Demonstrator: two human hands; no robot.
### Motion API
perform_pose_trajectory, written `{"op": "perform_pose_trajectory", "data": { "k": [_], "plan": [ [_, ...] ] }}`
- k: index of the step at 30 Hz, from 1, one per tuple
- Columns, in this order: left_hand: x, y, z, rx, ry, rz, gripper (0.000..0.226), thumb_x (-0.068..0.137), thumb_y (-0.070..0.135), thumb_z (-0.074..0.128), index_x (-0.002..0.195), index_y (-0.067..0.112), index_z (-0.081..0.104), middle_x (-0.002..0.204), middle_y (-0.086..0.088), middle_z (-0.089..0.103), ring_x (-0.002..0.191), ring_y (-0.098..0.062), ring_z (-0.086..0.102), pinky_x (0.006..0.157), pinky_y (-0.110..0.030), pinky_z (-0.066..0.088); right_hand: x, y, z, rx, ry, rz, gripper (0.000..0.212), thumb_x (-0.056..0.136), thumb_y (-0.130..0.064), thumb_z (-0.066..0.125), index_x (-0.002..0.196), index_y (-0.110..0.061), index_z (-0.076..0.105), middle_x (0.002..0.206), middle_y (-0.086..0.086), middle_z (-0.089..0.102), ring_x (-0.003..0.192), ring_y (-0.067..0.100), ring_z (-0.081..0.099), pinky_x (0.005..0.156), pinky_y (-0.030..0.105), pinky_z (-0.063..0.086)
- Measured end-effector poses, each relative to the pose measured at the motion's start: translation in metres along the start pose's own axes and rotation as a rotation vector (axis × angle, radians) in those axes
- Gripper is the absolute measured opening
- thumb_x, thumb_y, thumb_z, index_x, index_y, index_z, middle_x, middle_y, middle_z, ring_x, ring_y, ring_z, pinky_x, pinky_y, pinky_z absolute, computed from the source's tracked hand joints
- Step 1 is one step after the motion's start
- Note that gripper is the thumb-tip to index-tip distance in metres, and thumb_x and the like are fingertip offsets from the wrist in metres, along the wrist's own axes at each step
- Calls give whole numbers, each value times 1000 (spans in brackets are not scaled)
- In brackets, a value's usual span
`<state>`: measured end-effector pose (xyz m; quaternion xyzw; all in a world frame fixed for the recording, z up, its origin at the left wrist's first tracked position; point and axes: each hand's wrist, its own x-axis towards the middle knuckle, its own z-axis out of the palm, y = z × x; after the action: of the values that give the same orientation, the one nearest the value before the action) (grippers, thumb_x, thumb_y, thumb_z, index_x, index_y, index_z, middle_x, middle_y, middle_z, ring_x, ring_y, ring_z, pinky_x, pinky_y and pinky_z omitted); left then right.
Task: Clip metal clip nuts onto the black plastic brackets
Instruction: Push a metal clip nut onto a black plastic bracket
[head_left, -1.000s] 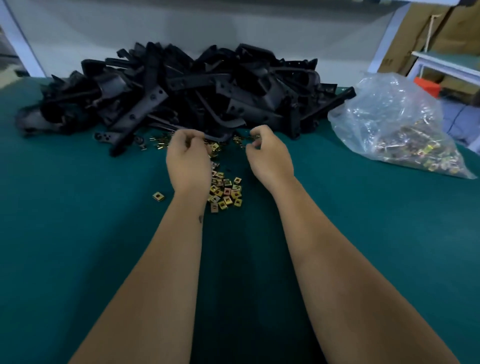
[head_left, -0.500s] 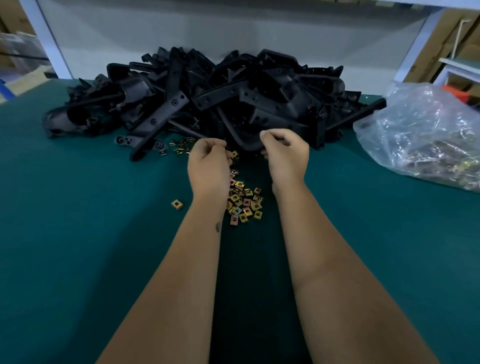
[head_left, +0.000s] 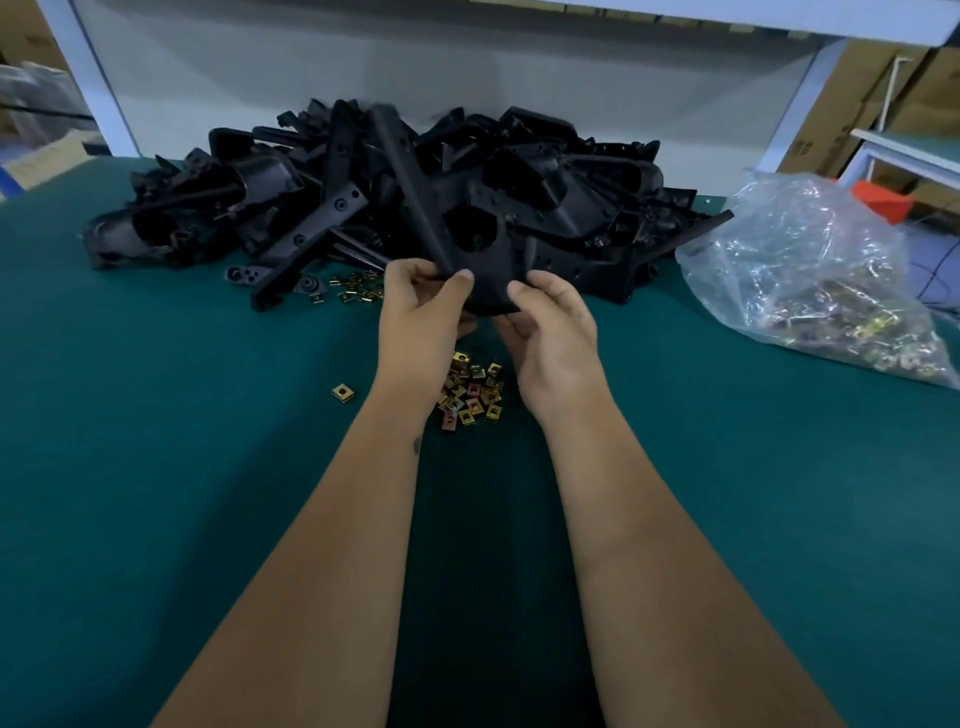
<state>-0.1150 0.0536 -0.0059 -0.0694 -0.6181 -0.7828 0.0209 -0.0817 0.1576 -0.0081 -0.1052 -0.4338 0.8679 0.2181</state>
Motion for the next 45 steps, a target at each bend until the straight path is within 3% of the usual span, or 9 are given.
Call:
{"op": "perform_pose_trajectory", "data": {
  "k": [5, 13, 17, 19, 24, 27, 33, 39, 45],
  "plan": [
    [2, 7, -12, 17, 68, 107, 14, 97, 6, 57, 109, 13, 60, 106, -4, 71, 100, -19, 70, 85, -37, 60, -2, 2, 9, -265, -59, -83, 15, 91, -7, 65, 95, -20, 69, 87, -4, 71, 79, 11, 67, 69, 24, 54],
    [27, 15, -73, 119, 578, 70, 18, 93, 10, 52, 83, 20, 41, 79, 6, 45, 71, -12, 47, 80, -43, 58, -2, 5, 0, -826, 210, -233, 16, 92, -22, 54, 85, -26, 68, 81, -10, 65, 70, 6, 58, 65, 28, 47],
    [29, 7, -62, 27, 438, -54, 12, 97, 8, 52, 92, 18, 48, 92, 3, 58, 87, -15, 63, 75, -31, 61, 0, 1, -4, -836, 124, -87, 42, 93, -33, 54, 135, -34, 54, 143, -19, 48, 103, -17, 53, 81, 18, 38],
    [28, 5, -50, -27, 333, -97, 12, 98, 6, 52, 95, 17, 51, 103, -1, 61, 101, -21, 66, 71, -25, 60, 1, 3, -3, -889, 78, -90, 53, 93, -35, 53, 145, -35, 42, 157, -16, 29, 135, -3, 38, 95, 21, 30],
    [23, 7, -36, -362, 190, -193, 13, 100, 0, 50, 98, 11, 56, 112, -10, 67, 101, -25, 69, 73, -29, 60, -4, 9, 2, -1052, -4, -196, 34, 94, -27, 51, 127, -29, 60, 118, -15, 58, 106, 3, 54, 95, 30, 46],
    [25, 10, -38, -465, 214, -219, 13, 100, 1, 51, 93, 11, 54, 104, -9, 68, 95, -25, 70, 70, -27, 59, -1, 10, 1, -1221, -143, -162, 43, 96, -30, 48, 138, -34, 52, 139, -11, 54, 118, 8, 51, 94, 20, 39],
    [35, 8, -57, -225, 383, -128, 17, 100, 2, 47, 96, 18, 52, 114, -5, 63, 106, -22, 65, 70, -25, 60, 2, 17, 7, -1632, -460, -174, 51, 94, -40, 47, 145, -40, 42, 159, -10, 29, 146, 11, 23, 118, 39, 8],
    [27, 3, -34, -258, 219, -216, 19, 99, -2, 45, 106, 15, 52, 119, -8, 63, 110, -27, 64, 79, -33, 61, 2, 19, 7, -1493, -359, -336, 33, 85, -21, 60, 116, -25, 71, 125, -6, 61, 120, 18, 50, 105, 41, 37],
    [25, 4, -29, -486, 178, -279, 18, 102, -4, 41, 104, 12, 48, 123, -13, 62, 109, -26, 63, 74, -31, 59, 5, 19, 7, -1404, -297, -356, 13, 84, -15, 69, 91, -24, 76, 97, -11, 57, 99, 16, 58, 89, 36, 49]
  ]
}}
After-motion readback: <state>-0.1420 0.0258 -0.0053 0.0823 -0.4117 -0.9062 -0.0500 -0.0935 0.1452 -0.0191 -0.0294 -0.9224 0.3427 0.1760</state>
